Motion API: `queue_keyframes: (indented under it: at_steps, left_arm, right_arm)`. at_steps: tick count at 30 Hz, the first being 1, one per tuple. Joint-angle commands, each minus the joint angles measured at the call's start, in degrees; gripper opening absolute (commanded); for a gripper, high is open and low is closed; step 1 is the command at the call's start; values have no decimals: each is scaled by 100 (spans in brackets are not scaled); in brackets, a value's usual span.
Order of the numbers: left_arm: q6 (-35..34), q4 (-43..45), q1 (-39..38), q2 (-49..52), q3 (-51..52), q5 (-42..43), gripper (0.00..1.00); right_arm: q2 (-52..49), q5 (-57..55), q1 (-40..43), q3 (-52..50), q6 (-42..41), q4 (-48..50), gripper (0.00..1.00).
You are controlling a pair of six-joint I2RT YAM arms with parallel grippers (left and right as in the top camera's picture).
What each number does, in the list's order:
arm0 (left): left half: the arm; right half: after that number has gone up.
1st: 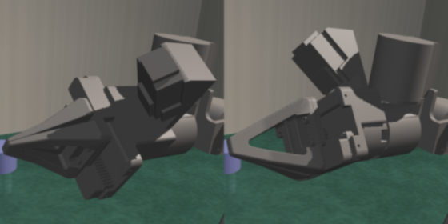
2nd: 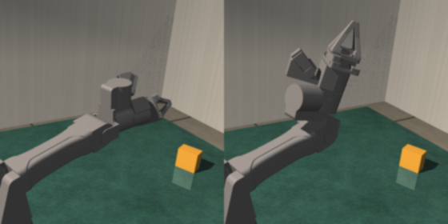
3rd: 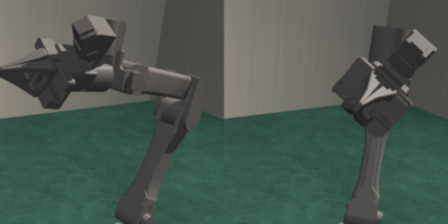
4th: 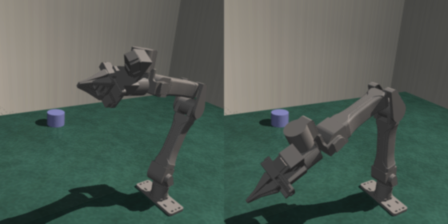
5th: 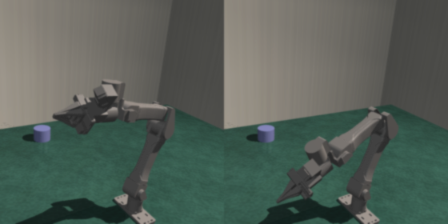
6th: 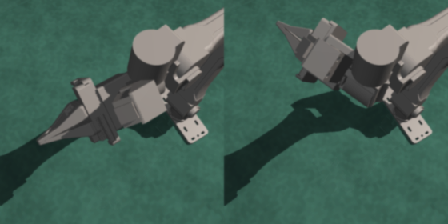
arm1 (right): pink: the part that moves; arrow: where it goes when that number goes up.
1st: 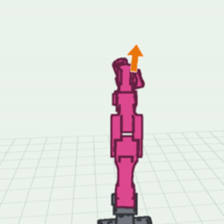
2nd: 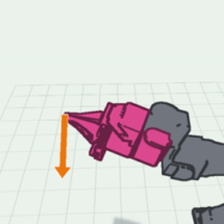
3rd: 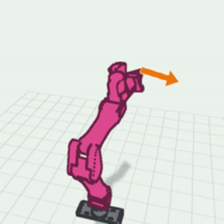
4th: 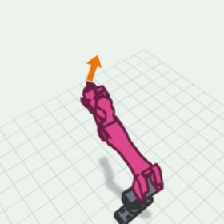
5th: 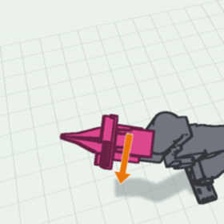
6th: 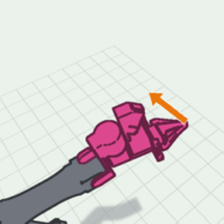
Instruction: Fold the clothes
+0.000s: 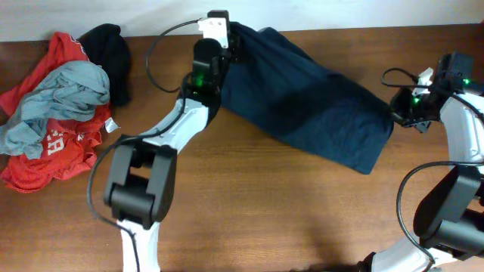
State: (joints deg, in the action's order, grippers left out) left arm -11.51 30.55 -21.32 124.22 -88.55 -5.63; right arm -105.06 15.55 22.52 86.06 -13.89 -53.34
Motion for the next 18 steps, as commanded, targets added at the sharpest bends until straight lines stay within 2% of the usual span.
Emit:
queue_keyframes:
  at_steps: [1, 18]
  left_arm:
    - [107, 44, 155, 271, -358, -323, 1]
    - [24, 203, 149, 984, -393, -323, 2]
  right_arm:
    - [46, -1005, 162, -28, -295, 175, 4]
    - [-560, -2055, 232, -153, -916, 717, 4]
